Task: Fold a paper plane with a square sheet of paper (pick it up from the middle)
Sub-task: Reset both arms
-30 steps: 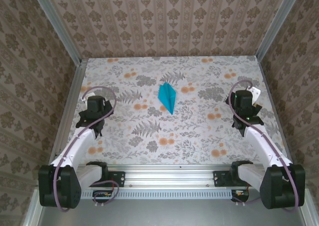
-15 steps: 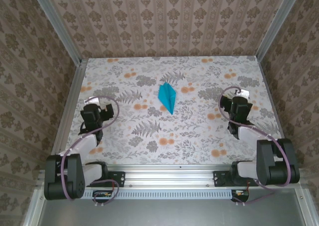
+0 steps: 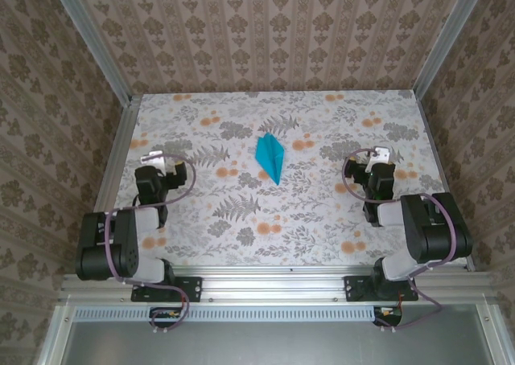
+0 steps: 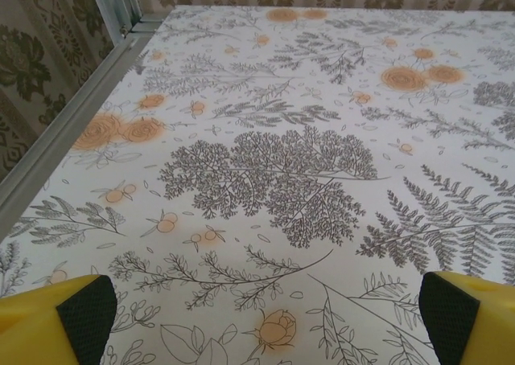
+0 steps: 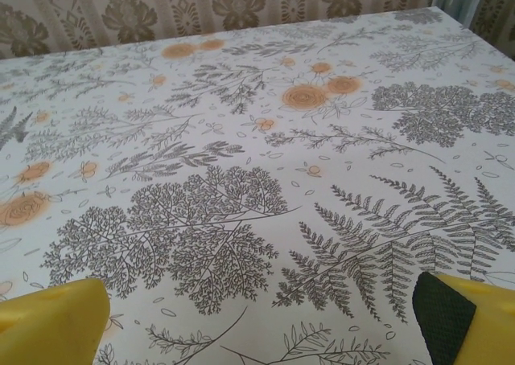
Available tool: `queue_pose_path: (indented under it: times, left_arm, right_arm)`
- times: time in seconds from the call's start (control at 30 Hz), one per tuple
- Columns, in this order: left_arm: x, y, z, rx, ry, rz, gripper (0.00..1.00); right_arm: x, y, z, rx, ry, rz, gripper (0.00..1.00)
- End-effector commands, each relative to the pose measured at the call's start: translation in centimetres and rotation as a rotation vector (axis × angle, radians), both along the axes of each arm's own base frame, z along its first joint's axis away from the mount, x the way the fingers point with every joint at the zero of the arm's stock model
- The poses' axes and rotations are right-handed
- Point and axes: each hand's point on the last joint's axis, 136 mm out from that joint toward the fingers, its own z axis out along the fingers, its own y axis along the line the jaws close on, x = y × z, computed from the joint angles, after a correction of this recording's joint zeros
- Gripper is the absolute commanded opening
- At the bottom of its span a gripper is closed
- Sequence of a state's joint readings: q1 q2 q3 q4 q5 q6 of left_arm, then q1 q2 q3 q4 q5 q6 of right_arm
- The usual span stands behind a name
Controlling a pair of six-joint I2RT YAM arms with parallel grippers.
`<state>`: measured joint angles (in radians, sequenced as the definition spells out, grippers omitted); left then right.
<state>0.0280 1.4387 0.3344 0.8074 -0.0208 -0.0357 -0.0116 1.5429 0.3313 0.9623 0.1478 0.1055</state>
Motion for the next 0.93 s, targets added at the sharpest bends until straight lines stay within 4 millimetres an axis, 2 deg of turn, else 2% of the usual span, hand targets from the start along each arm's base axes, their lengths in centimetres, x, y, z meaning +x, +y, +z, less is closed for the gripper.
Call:
queue_pose_path:
  times: [0.0, 0.23, 0.9]
  left_arm:
    - [1.3, -0.1, 0.5, 0.014, -0.045, -0.019, 1.0]
    - [2.1, -1.0, 0.1, 0.09, 0.004, -0.014, 1.0]
    - [2.1, -1.2, 0.0, 0.093, 0.01, -0.021, 1.0]
  right_arm:
    - [0.7, 0.7, 1.4, -0.015, -0.057, 0.034, 1.0]
    - [1.0, 0.7, 1.4, -0.032, -0.037, 0.018, 1.0]
    - [1.0, 0.7, 1.3, -0.032, -0.038, 0.018, 1.0]
